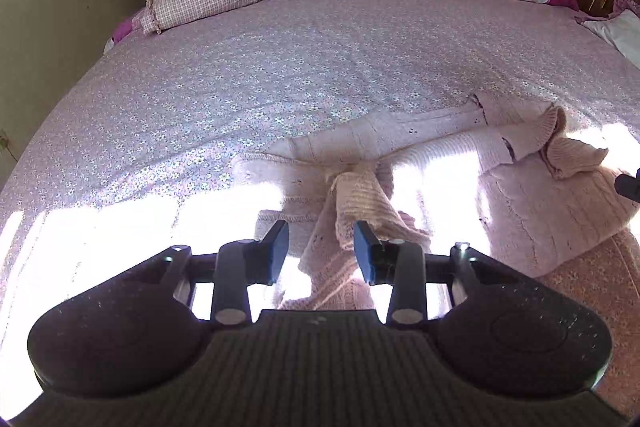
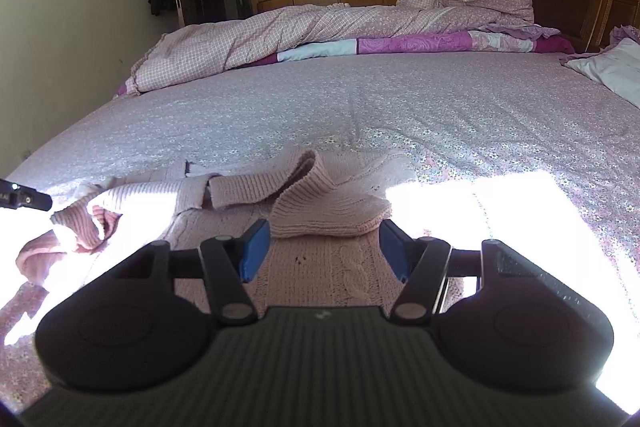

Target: Fold small clothes

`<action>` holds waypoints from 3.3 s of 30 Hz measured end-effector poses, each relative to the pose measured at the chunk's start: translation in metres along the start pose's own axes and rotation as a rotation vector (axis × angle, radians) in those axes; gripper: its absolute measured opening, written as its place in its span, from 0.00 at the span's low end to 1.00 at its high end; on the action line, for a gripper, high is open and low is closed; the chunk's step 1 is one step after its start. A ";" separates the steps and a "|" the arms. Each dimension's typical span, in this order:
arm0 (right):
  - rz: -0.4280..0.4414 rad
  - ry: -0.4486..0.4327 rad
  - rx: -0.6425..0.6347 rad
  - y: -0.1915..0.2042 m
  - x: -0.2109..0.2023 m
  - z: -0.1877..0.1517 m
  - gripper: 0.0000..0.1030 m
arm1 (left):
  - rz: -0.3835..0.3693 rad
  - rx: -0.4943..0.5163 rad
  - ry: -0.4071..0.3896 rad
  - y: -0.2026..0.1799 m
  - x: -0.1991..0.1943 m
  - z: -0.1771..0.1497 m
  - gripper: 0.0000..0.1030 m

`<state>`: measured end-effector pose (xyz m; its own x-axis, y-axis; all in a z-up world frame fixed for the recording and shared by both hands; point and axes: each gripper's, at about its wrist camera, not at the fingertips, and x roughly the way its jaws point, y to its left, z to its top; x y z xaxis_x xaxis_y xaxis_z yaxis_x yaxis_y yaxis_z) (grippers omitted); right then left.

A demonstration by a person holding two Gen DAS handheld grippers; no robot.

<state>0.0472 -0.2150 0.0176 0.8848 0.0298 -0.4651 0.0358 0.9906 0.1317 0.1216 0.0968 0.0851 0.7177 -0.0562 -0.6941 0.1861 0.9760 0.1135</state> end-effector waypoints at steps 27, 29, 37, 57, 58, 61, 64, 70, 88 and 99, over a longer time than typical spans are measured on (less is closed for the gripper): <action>-0.005 0.068 0.001 0.009 0.000 -0.021 0.61 | -0.003 0.319 -0.034 -0.040 -0.006 -0.031 0.67; -0.004 0.068 0.002 0.009 0.000 -0.021 0.61 | 0.013 0.352 -0.038 -0.044 -0.003 -0.033 0.67; -0.009 0.079 -0.013 0.008 0.005 -0.021 0.61 | 0.068 0.489 -0.065 -0.055 0.015 -0.036 0.67; -0.021 0.080 -0.499 0.028 0.076 0.002 0.13 | 0.137 0.242 -0.169 -0.026 0.044 -0.011 0.12; -0.027 0.062 -0.491 0.026 0.075 0.005 0.11 | 0.146 0.227 -0.172 -0.020 0.047 -0.006 0.12; -0.066 0.012 -0.437 0.017 0.076 0.021 0.11 | 0.194 0.196 -0.181 -0.004 0.059 0.012 0.12; -0.113 -0.003 -0.394 0.005 0.086 0.038 0.11 | 0.237 0.148 -0.163 0.014 0.080 0.028 0.12; -0.180 0.036 -0.292 -0.024 0.119 0.056 0.11 | 0.319 0.073 -0.060 0.046 0.128 0.039 0.12; -0.125 -0.012 -0.255 -0.016 0.079 0.055 0.41 | 0.134 -0.028 -0.032 0.051 0.031 0.022 0.52; 0.175 0.119 -0.317 0.050 0.090 0.031 0.41 | -0.057 0.085 0.010 0.001 0.044 -0.010 0.39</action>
<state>0.1430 -0.1667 0.0099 0.8039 0.1993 -0.5604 -0.2733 0.9606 -0.0505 0.1469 0.0976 0.0475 0.6980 -0.1083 -0.7079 0.2828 0.9498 0.1335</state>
